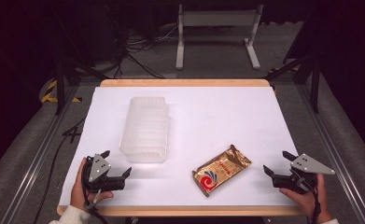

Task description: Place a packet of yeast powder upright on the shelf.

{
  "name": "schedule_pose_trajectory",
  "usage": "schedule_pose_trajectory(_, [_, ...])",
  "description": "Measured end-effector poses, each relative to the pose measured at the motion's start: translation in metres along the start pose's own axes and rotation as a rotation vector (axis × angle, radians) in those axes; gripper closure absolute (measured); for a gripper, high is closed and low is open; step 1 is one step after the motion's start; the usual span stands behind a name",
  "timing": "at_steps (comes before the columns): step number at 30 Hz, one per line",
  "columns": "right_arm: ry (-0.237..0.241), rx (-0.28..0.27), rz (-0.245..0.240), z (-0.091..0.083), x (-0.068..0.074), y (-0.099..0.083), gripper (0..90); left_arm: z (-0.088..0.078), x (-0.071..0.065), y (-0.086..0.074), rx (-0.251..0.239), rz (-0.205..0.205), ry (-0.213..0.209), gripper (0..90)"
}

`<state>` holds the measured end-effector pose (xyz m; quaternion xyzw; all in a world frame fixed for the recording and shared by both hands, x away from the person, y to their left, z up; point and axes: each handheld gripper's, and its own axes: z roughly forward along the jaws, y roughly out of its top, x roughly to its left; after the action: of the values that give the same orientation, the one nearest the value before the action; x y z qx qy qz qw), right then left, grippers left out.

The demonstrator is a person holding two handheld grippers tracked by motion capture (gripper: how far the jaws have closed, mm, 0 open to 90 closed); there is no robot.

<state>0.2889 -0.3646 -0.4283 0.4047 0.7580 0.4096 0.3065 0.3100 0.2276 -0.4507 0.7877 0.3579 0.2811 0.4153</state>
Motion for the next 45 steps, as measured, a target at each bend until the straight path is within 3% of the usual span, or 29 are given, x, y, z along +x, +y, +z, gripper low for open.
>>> schedule_pose_trajectory(3, [0.036,0.010,0.024,0.002,-0.001,-0.002,14.3,0.000,0.000,0.000,0.000,0.000,-0.005,5.0])
schedule_pose_trajectory(8, [0.049,0.016,0.068,0.003,-0.003,-0.002,14.0,0.000,0.000,0.000,0.002,0.002,-0.005,4.9])
schedule_pose_trajectory(19, [0.079,0.057,0.108,0.011,0.001,-0.001,12.7,0.000,0.001,0.000,-0.001,-0.001,-0.016,5.0])
schedule_pose_trajectory(21, [0.125,0.077,0.176,0.016,0.003,0.001,11.8,0.001,0.000,0.000,0.004,-0.004,-0.018,4.9])
schedule_pose_trajectory(26, [0.170,0.106,0.194,0.029,0.015,0.007,11.9,0.001,0.000,0.000,0.006,0.001,-0.018,4.9])
schedule_pose_trajectory(29, [0.224,0.146,0.269,0.040,0.022,0.009,12.4,0.001,0.001,0.000,0.006,-0.003,-0.020,5.0])
schedule_pose_trajectory(30, [0.224,0.146,0.269,0.040,0.022,0.009,12.4,0.001,0.001,0.000,0.006,-0.003,-0.020,5.0])
schedule_pose_trajectory(31, [0.256,0.156,0.290,0.045,0.027,0.011,12.6,0.002,0.000,-0.001,0.013,-0.002,-0.024,5.0])
schedule_pose_trajectory(35, [0.260,0.189,0.251,0.053,0.040,0.015,13.0,0.002,0.001,-0.001,0.011,-0.001,-0.025,5.0])
schedule_pose_trajectory(40, [0.309,0.201,0.249,0.062,0.046,0.020,12.5,0.004,0.000,-0.001,0.026,0.011,-0.020,5.1])
schedule_pose_trajectory(42, [0.316,0.202,0.253,0.063,0.046,0.021,12.5,0.005,-0.001,-0.001,0.031,0.013,-0.019,5.2])
schedule_pose_trajectory(43, [0.333,0.194,0.285,0.068,0.046,0.022,13.3,0.005,-0.001,-0.001,0.031,0.014,-0.021,5.2])
schedule_pose_trajectory(45, [0.337,0.193,0.297,0.070,0.046,0.024,14.5,0.005,-0.001,-0.001,0.032,0.013,-0.020,5.2])
